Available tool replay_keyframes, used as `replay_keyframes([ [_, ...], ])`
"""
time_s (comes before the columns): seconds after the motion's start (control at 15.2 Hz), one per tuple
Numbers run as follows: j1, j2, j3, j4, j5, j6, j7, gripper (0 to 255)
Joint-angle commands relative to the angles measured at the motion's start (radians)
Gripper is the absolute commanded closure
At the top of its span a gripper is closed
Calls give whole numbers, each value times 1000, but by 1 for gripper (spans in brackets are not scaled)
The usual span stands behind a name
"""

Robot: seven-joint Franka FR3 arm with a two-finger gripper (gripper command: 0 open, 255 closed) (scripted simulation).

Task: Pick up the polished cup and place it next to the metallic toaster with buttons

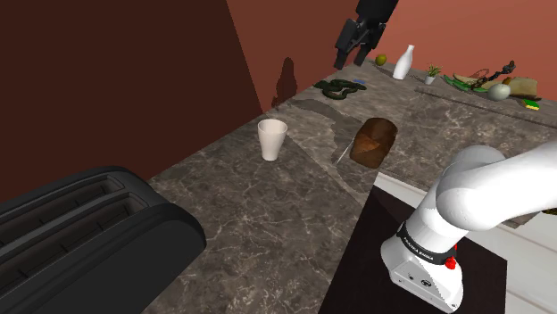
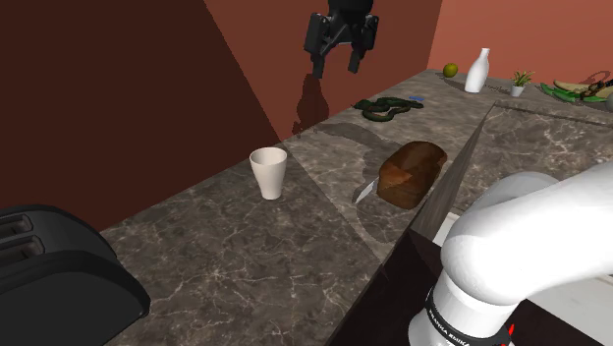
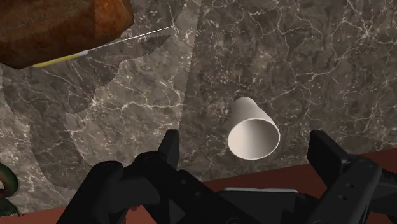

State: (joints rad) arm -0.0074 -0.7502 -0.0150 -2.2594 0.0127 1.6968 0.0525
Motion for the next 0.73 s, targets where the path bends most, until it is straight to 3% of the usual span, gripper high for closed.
replay_keyframes([
  [0.0,0,0,0,0,0,0,0,0],
  [0.66,4,195,-11,-151,32,371,5,0],
])
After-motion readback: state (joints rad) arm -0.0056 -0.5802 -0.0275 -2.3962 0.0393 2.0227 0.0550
